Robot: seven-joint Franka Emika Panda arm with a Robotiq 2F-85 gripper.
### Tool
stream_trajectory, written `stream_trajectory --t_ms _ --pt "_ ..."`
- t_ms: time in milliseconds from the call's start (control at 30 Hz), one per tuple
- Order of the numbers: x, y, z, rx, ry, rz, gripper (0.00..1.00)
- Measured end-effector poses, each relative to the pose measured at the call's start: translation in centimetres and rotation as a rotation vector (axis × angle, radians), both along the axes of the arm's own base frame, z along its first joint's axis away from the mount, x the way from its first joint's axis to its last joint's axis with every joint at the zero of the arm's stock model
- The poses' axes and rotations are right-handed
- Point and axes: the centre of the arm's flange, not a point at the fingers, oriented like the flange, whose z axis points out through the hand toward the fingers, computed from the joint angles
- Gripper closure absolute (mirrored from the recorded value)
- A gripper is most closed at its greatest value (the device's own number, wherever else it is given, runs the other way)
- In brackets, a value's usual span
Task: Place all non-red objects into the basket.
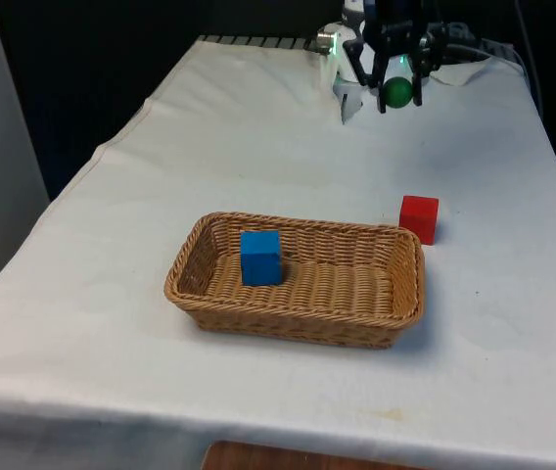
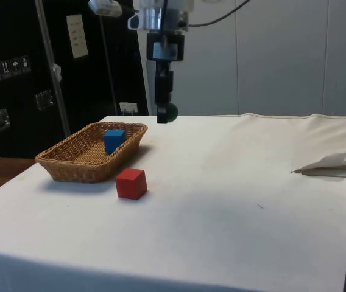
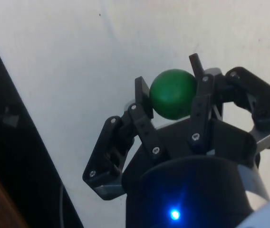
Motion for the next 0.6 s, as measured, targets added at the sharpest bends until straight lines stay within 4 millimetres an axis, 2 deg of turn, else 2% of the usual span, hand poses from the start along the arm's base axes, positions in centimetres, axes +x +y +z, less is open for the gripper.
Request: stream_trajectory --t_ms 467,600 --pt "4.8 -0.1 -0.7 -0.025 -0.02 -0.009 1.0" --pt "5.5 -0.1 -0.8 -0.03 -0.023 -0.009 1.0"
